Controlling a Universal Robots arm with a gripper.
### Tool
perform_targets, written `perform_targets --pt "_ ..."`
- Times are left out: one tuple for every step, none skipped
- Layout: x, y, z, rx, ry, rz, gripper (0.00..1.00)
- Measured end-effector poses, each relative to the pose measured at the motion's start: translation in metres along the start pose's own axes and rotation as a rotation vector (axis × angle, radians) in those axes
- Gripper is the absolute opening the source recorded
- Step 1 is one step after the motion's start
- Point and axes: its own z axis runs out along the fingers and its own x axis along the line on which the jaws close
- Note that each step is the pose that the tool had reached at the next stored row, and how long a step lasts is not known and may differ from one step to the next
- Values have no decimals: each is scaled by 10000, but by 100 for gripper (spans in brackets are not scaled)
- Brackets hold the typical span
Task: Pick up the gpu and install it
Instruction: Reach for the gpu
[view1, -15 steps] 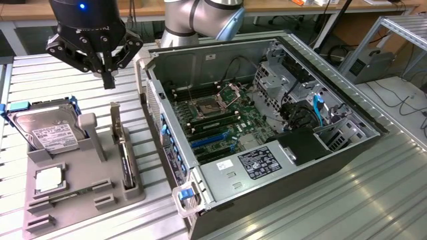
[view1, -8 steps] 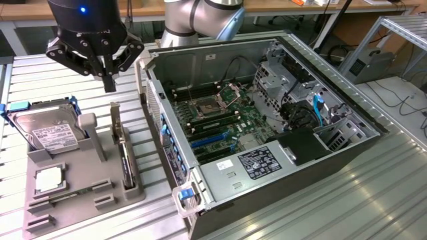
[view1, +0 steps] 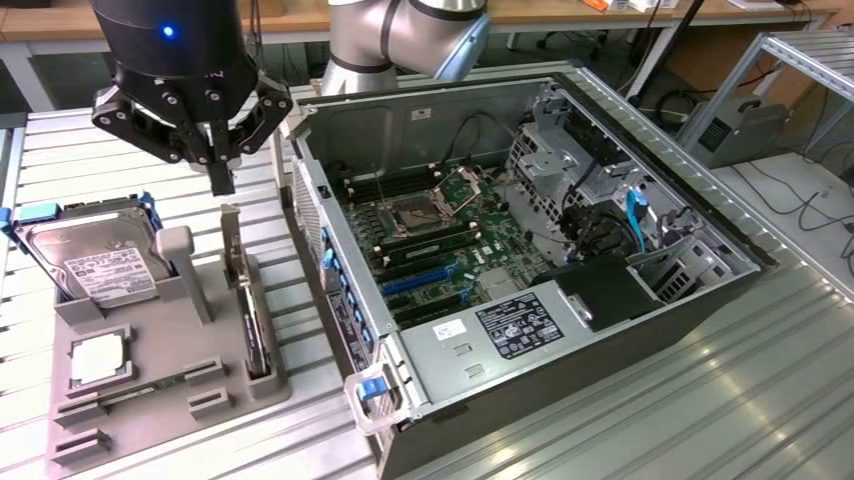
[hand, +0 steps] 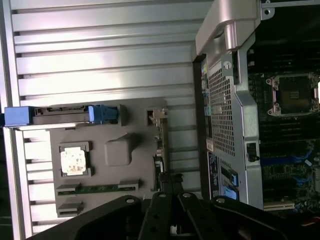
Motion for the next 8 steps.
perform_targets --pt "-1 -20 -1 0 0 0 11" --pt "-3 -35 -1 0 0 0 11" --pt "-6 -75 -4 0 1 -1 11" --pt "-7 -99 -4 0 0 0 11" --pt "-9 -137 -6 -1 0 -1 11" --pt "-8 -153 -7 0 0 -1 11" --pt "-7 -169 -7 0 -1 0 11" --pt "-6 -184 -8 -1 0 0 11"
